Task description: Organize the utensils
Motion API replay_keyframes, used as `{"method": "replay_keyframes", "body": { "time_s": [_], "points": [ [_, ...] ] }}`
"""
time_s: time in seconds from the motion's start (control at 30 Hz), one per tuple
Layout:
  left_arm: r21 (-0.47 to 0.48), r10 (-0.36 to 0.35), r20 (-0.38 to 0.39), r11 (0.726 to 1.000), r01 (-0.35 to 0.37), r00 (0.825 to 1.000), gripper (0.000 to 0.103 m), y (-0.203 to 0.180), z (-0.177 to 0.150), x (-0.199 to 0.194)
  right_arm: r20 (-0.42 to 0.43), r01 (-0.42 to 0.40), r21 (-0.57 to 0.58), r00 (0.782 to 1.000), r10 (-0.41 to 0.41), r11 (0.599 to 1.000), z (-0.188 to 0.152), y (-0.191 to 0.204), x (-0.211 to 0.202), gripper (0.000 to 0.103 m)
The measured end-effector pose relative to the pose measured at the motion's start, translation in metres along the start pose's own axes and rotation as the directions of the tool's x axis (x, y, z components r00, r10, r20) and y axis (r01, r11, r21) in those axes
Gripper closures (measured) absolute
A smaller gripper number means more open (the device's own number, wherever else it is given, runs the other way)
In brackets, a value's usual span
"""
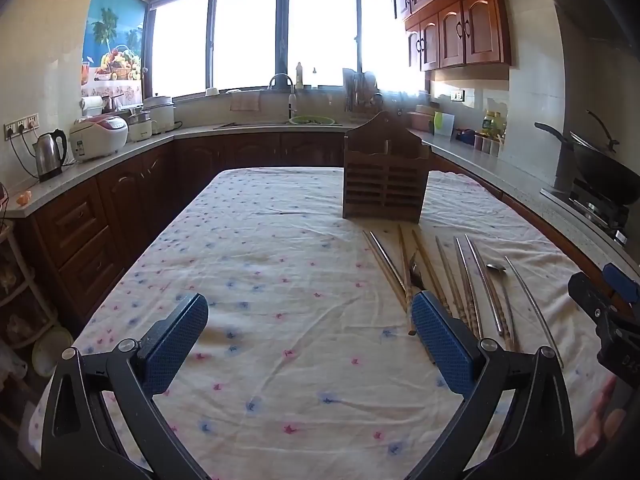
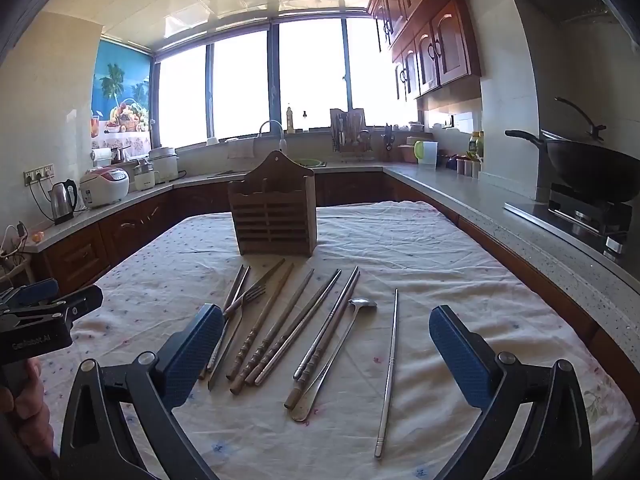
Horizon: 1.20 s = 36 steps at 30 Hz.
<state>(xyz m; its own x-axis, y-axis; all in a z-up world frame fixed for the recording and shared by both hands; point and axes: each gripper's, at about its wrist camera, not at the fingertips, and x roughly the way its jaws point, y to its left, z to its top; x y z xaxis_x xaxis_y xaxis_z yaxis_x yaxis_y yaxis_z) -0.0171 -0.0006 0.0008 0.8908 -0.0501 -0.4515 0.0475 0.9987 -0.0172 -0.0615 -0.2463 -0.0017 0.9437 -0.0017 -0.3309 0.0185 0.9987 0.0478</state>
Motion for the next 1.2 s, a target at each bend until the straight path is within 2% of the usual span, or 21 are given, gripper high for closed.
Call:
{"method": "replay_keyframes", "body": {
  "time_s": [0.6, 1.2],
  "points": [
    [0.007, -0.002, -0.001, 1.0, 0.002, 1.0, 0.0, -0.0028, 0.0005, -0.0021, 0.012, -0.024, 0.013, 1.0, 0.024, 1.0, 0.0026, 0.0026, -0.0057, 0.0],
    [0.008, -0.005, -0.004, 1.0, 0.005, 1.0, 0.0, -0.0038, 0.0045, -0.0001, -0.026, -0.02, 0.0, 0.999, 0.02, 1.0, 0.0024, 0.0022, -0.0038, 0.0]
  ]
}}
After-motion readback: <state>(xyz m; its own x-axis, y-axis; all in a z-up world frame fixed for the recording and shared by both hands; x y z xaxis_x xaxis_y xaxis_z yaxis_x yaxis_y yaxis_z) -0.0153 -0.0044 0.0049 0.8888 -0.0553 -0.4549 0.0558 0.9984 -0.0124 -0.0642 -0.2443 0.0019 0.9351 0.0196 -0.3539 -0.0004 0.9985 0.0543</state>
